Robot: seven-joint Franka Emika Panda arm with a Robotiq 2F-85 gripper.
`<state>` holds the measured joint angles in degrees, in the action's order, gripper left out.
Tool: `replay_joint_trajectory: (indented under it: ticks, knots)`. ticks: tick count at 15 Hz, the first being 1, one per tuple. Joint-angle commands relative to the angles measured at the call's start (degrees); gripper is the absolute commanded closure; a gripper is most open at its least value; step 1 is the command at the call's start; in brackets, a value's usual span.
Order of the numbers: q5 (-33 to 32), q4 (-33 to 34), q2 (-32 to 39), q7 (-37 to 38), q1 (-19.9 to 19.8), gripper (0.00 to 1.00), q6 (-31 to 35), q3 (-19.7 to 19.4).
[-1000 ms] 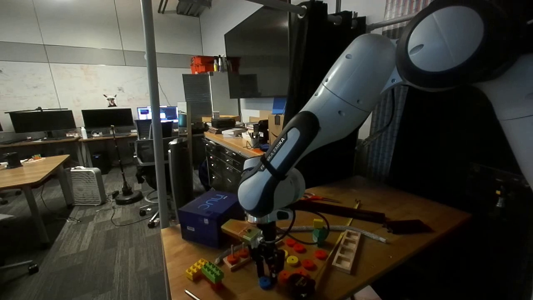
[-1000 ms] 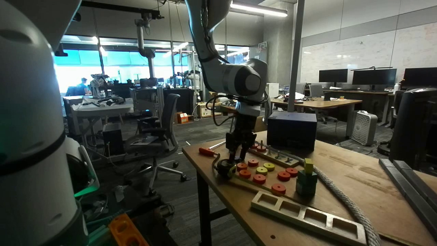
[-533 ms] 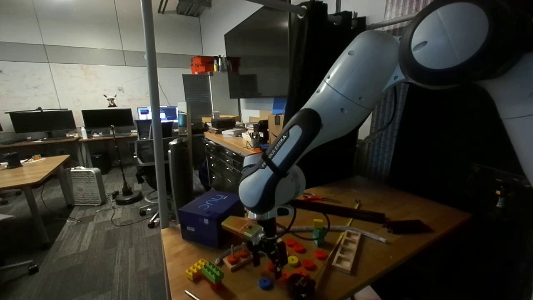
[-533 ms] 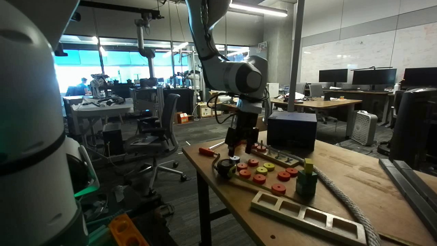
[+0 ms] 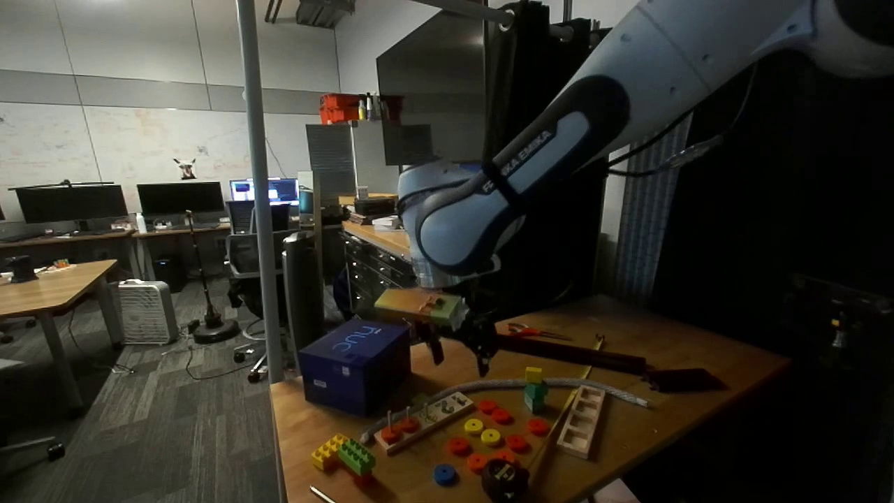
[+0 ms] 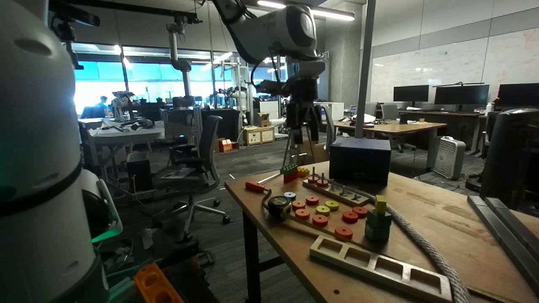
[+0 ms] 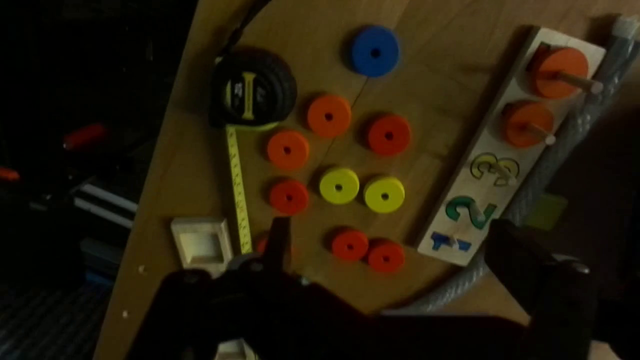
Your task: Pick up the blue object from the wooden object and put it on the table
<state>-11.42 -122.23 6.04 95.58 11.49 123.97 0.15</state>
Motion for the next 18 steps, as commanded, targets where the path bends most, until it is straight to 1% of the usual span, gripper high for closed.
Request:
replay_joint_trajectory:
  ticks: [1,3,6,10,11,12,13,14,15,16,18]
  knots:
    - [-6.9,-6.3,-13.6,-3.1,-1.6,0.00,-4.9,1.9]
    - [-8.0,-9.0,-20.3,-6.4,-2.9,0.00,-7.5,2.9]
    - [-7.0,-12.9,-30.4,-13.5,-4.6,0.00,-12.0,4.1]
    - [-6.0,-17.9,-44.0,-24.0,-6.7,0.00,-18.1,4.4]
    - [-7.1,-19.0,-47.5,-25.6,-4.3,0.00,-20.1,1.7]
    - [-7.0,-19.9,-50.9,-28.2,-4.4,0.00,-22.0,0.9]
    - [-5.1,-20.7,-54.3,-32.7,-7.7,0.00,-24.0,2.6]
    - [-4.9,-21.3,-57.5,-37.6,-7.8,0.00,-26.6,1.5]
    - [-6.0,-21.9,-60.7,-41.9,-5.5,0.00,-29.1,-1.5]
    - [-7.0,-22.5,-64.0,-46.3,-4.6,0.00,-31.6,-3.4]
    - [-7.6,-22.7,-70.3,-55.3,-5.1,0.00,-36.0,-6.2]
